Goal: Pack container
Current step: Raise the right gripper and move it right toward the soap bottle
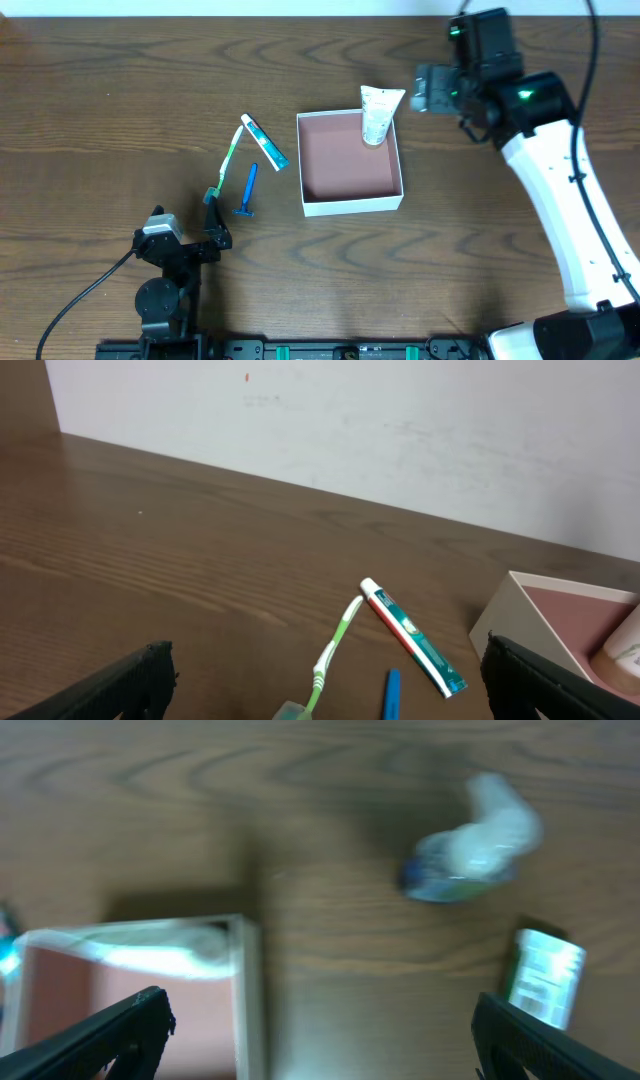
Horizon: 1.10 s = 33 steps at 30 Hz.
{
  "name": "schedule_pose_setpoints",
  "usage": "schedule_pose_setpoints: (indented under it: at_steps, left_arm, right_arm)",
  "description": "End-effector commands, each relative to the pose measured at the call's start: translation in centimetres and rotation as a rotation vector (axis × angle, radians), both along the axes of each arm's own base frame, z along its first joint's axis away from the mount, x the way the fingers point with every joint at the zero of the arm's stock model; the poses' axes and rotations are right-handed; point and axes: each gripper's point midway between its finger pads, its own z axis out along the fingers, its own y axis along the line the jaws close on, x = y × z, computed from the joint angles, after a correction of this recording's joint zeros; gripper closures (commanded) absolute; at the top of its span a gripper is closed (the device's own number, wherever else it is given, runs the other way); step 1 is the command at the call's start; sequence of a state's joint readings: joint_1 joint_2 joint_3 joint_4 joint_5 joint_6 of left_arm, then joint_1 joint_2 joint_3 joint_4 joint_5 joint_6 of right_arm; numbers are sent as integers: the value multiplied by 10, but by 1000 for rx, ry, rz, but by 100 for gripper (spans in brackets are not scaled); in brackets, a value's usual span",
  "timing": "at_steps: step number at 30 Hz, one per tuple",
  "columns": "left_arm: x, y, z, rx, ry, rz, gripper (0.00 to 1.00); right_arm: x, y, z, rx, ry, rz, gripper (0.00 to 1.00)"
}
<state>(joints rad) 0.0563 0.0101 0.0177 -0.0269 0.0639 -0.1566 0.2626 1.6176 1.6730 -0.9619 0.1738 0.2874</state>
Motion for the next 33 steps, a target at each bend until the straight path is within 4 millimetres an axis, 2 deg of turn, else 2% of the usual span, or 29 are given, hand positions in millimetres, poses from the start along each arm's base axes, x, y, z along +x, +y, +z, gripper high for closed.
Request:
schedule_pose_setpoints:
  at_steps: [1, 6, 10, 18, 23, 27, 30, 33]
  left_arm:
    - [-1, -2, -15, -1, 48, -9, 2]
    - [-1, -2, -15, -1, 48, -9, 2]
    - [-1, -2, -15, -1, 48, -9, 2]
    - [-1, -2, -15, -1, 48, -9, 2]
    - [-1, -2, -15, -1, 48, -9, 2]
    - [-1, -2, -15, -1, 48, -9, 2]
    - [-1, -2, -15, -1, 48, -9, 2]
    - [-1, -2, -15, -1, 48, -9, 2]
  right_arm:
    - [10, -24, -7, -16, -8, -68, 2]
    - [29, -51, 7, -63, -90, -93, 3]
    - [40, -73, 10, -14, -120, -128, 2]
    - [45, -105, 13, 121, -67, -88, 3]
    - [52, -115, 26, 55, 6, -48, 3]
    - [67, -119, 31, 17, 44, -20, 4]
    - [79, -121, 25, 12, 72, -12, 4]
    - [87, -122, 6, 12, 119, -4, 3]
